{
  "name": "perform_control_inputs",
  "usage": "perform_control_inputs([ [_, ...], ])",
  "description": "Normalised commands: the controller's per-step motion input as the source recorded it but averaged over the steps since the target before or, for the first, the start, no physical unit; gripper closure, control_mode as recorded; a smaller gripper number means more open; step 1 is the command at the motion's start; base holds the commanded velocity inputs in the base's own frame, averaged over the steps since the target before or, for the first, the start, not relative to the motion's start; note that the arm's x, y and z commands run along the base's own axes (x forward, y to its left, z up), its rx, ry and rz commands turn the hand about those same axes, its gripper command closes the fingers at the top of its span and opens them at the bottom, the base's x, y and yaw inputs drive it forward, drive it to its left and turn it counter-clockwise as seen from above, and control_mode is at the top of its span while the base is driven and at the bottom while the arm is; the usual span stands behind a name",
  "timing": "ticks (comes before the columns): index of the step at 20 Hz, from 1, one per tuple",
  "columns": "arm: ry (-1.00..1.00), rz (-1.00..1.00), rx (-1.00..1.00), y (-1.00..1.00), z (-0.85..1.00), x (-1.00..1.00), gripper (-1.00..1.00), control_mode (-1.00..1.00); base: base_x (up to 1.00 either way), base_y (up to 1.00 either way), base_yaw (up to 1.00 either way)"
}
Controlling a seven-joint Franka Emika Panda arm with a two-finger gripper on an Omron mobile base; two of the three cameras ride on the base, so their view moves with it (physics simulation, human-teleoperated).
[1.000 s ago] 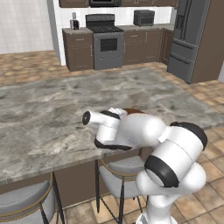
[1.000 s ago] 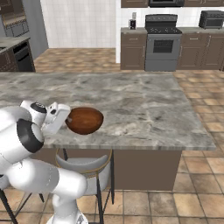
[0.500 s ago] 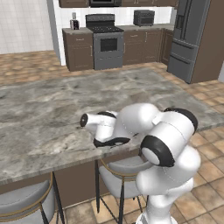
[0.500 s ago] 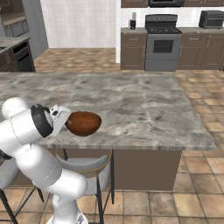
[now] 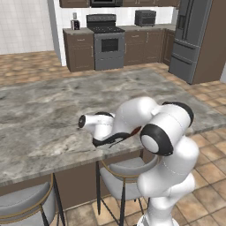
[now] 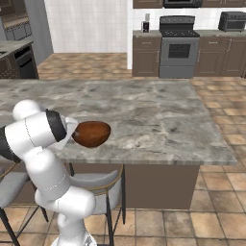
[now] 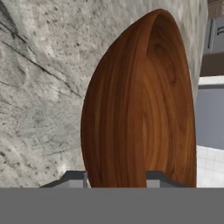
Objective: Pick up the bowls from the cabinet and place each bowl in front of a stool on the dining counter.
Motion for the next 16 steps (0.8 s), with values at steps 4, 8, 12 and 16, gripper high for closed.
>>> perform_control_inputs([
  [4,-0.06,0.0,0.0,0.0,-0.25,0.09,1.0,-1.0,0.0,0.0,0.0],
  [8,-0.07,0.0,0.03,0.0,-0.02,0.02,1.0,-1.0,0.0,0.0,0.0],
  [12,-0.01,0.0,0.02,0.0,0.0,0.08,1.0,-1.0,0.0,0.0,0.0],
  [16,0.0,0.0,0.02,0.0,-0.07,0.07,1.0,-1.0,0.0,0.0,0.0],
])
